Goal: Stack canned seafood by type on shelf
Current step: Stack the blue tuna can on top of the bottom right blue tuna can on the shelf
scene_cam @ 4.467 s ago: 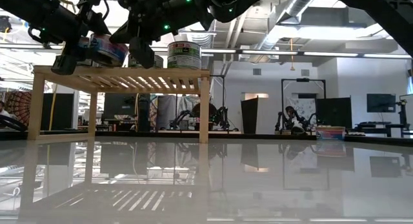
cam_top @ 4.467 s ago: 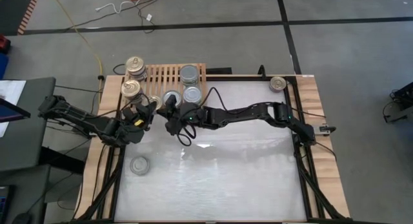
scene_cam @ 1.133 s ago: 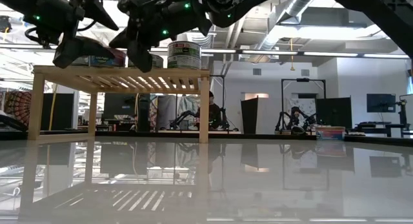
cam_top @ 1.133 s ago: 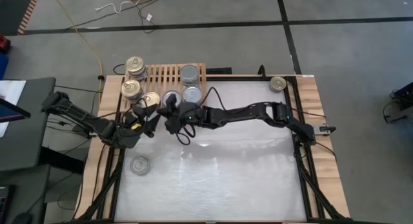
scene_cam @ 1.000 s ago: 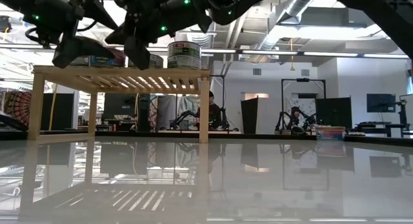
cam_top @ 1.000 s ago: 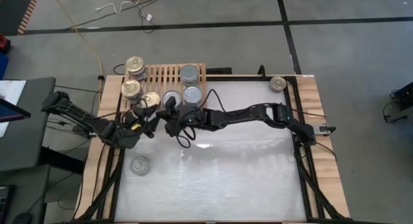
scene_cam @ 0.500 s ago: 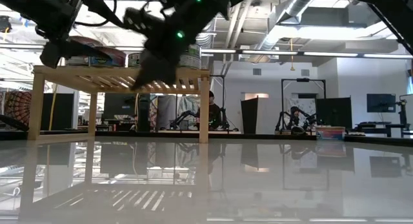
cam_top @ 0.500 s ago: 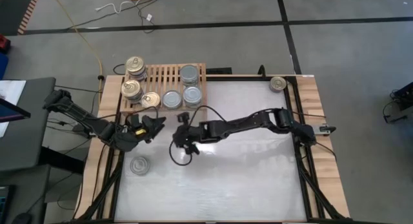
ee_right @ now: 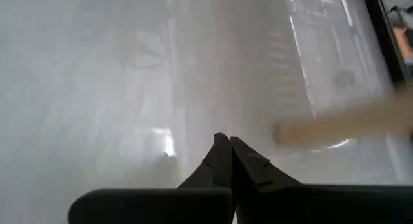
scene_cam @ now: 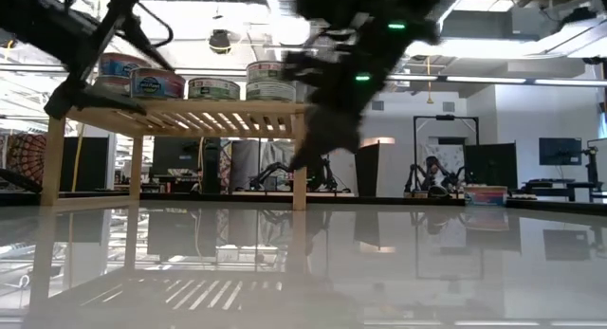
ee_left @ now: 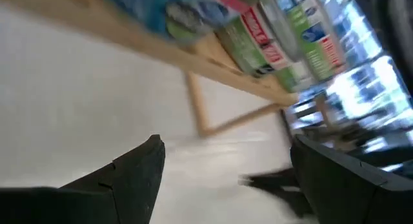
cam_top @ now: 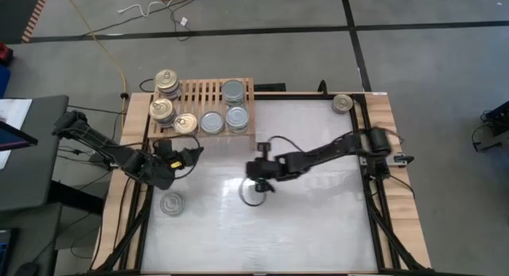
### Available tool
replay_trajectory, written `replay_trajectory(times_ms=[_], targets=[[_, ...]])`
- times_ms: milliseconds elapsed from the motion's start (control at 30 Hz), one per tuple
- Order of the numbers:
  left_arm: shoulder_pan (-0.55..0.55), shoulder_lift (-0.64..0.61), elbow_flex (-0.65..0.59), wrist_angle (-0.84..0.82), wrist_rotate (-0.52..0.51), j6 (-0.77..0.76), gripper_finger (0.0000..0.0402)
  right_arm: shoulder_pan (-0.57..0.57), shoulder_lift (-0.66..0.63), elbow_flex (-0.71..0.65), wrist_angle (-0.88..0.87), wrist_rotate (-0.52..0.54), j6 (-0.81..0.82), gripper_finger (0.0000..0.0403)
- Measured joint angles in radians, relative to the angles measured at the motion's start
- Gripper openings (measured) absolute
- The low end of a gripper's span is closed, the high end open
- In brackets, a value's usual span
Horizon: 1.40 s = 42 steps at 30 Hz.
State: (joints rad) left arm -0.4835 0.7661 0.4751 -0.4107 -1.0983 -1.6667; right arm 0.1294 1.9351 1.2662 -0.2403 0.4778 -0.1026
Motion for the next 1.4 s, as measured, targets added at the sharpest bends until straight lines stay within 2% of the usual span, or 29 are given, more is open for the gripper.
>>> replay_trajectory(times_ms=[100,233,367,567,667,767,900,1067,1267,1400], targets=[[0.013,-0.001,0.0,-0.047,-0.001,0.103,0.032,0.019,-0.143,-0.203,0.113,0.0,0.084,0.0018],[0.018,-0.001,0.0,-0.037,-0.008,0.131,0.032,0.049,-0.319,-0.404,0.186,0.001,0.198,0.0025],[0.013,0.039,0.0,0.077,-0.018,0.382,0.032,0.077,-0.478,-0.541,0.204,0.0,0.319,0.0027],[-0.029,0.241,0.001,0.474,0.024,0.799,0.032,0.058,-0.669,-0.641,0.181,0.002,0.444,0.0022],[-0.05,0.351,0.001,0.59,0.079,0.874,0.032,0.018,-0.73,-0.641,0.133,-0.005,0.493,0.0022],[-0.069,0.453,0.001,0.662,0.108,0.867,0.032,-0.042,-0.771,-0.641,0.077,-0.016,0.498,0.0021],[-0.076,0.557,0.0,0.712,0.122,0.856,0.032,-0.176,-0.804,-0.6,-0.093,-0.061,0.525,0.0021],[-0.088,0.641,0.001,0.823,0.132,0.87,0.032,-0.429,-0.801,-0.548,-0.265,-0.061,0.55,0.0021],[-0.132,0.783,0.007,1.063,0.148,0.914,0.032,-0.82,-0.752,-0.495,-0.306,-0.061,0.513,0.002],[-0.154,0.857,0.061,1.087,0.15,0.989,0.032,-1.038,-0.688,-0.442,-0.302,-0.079,0.479,0.002]])
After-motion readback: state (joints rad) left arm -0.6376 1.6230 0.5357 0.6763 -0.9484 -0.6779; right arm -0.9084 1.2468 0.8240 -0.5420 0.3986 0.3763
